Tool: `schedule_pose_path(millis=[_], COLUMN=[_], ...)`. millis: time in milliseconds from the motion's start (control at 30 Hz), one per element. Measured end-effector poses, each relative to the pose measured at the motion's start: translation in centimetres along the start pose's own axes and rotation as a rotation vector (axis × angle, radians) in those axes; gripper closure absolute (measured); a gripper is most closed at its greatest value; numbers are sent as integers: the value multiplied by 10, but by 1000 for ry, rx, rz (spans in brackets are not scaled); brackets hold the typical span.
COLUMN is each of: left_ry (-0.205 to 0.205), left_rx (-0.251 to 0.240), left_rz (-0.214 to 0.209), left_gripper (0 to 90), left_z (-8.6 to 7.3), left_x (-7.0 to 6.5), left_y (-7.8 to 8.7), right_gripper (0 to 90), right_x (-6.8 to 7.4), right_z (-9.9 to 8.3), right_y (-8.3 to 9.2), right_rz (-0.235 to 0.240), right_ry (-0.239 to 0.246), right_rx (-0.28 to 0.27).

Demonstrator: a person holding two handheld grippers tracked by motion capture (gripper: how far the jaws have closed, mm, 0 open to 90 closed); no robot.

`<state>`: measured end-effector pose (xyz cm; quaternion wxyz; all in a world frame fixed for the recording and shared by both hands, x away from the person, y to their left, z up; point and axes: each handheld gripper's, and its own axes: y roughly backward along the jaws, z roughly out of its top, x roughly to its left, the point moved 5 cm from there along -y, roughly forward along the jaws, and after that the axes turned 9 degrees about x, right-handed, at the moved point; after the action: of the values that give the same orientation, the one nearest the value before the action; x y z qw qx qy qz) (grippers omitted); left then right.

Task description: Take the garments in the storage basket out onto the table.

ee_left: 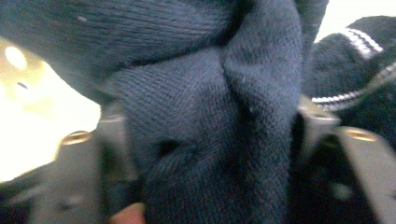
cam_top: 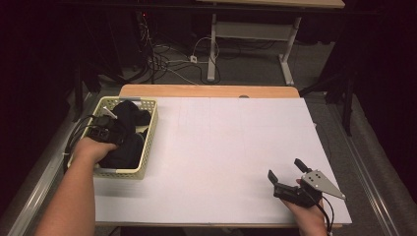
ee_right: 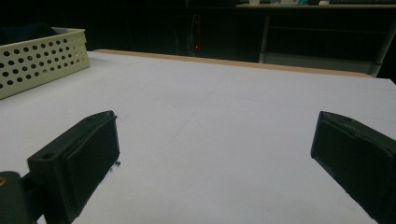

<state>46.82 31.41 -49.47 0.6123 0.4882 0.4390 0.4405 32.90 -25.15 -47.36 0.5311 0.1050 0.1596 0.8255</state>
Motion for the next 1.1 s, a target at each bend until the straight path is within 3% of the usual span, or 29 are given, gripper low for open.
schedule_pose_path(millis=[33, 133, 200, 433, 600, 700, 800, 1100], left_ry=[-11, -42, -40, -44, -68, -98, -116, -110], left_rx=[-8, -30, -44, -47, -78, -86, -73, -67], left_rz=[0, 10, 9, -27, -61, -30, -30, -38], left_gripper=[392, 508, 566, 586, 591, 593, 593, 598], left_z=[-1, -3, -4, -6, -11, -13, -14, -15], left_x=[-1, -1, 0, 1, 0, -3, -4, -6], left_y=[1, 2, 2, 11, 33, 48, 52, 59], right_gripper=[16, 16, 17, 18, 18, 19, 19, 19], right_x=[0, 0, 0, 1, -1, -3, -5, -6], right_z=[0, 0, 0, 0, 0, -1, -2, -2], right_y=[0, -1, -2, -3, 0, 1, -1, 2], right_rz=[0, 0, 2, 0, -10, -16, -22, -23], right_ry=[0, 0, 0, 2, -2, 3, 4, 0], right_rx=[0, 4, 3, 6, 0, 3, 10, 8])
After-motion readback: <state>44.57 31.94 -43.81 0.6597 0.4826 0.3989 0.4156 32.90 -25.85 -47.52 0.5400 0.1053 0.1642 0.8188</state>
